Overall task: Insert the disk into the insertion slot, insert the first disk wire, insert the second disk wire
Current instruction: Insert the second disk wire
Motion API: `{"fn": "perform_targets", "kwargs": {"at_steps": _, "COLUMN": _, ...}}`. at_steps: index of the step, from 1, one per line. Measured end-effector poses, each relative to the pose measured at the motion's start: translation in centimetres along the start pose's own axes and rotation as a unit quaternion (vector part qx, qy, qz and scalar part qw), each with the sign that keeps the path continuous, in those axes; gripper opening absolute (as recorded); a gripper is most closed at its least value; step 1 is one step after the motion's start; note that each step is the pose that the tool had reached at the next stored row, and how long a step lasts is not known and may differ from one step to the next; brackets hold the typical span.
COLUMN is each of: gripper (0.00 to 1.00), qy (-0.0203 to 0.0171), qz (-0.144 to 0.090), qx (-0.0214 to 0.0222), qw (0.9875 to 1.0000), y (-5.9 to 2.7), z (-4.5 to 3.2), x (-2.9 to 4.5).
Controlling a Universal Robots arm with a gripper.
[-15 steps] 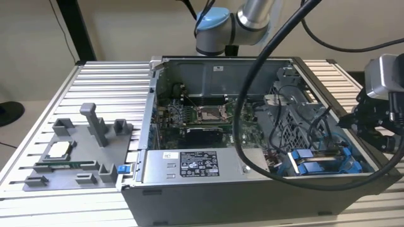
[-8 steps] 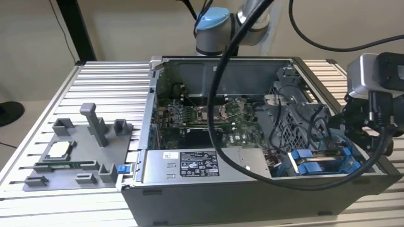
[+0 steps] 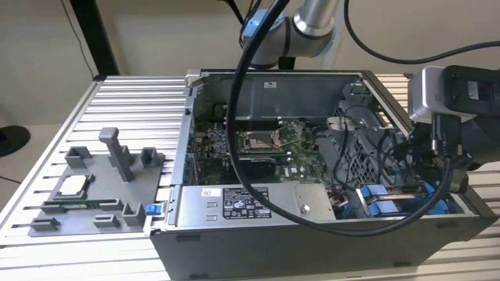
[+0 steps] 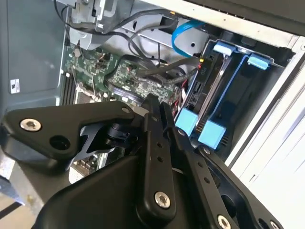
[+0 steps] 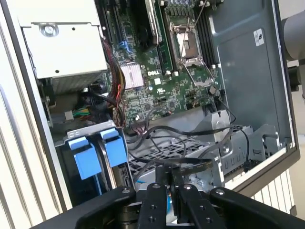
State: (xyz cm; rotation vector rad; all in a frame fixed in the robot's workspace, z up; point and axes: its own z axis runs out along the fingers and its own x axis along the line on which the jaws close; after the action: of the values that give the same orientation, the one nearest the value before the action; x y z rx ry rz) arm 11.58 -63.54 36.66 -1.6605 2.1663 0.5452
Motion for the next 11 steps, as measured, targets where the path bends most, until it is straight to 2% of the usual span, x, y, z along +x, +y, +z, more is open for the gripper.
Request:
{"fn": "perform_targets", "kwargs": {"at_steps": 5, "gripper": 0.0, "qy": -0.0001, "qz": 0.0, "qx": 0.0, "qw": 1.0, "y": 0.01, "z": -0.01, "x": -0.01}}
{"fn": "perform_targets", "kwargs": {"at_steps": 7, "gripper": 0.0, "qy": 0.0016, "qz": 0.001, "qx": -0.0007, "qw": 1.0, "y": 0.02, "z": -0.01, "x": -0.01}}
{"fn": "perform_targets", "kwargs": {"at_steps": 8, "gripper": 0.0, "qy": 0.0048, "qz": 0.002, "qx": -0.0023, "qw": 1.0, "y": 0.01, "z": -0.01, "x": -0.02}}
{"fn": "perform_targets", "kwargs": {"at_steps": 9, "gripper": 0.0, "qy": 0.0096, "qz": 0.004, "qx": -0.0045, "qw": 0.9999, "y": 0.01, "z": 0.0, "x": -0.01}}
{"fn": "perform_targets", "kwargs": {"at_steps": 11, "gripper": 0.0, "qy": 0.0239, "qz": 0.008, "qx": -0.01, "qw": 0.9996, "y": 0.01, "z": 0.0, "x": -0.02}}
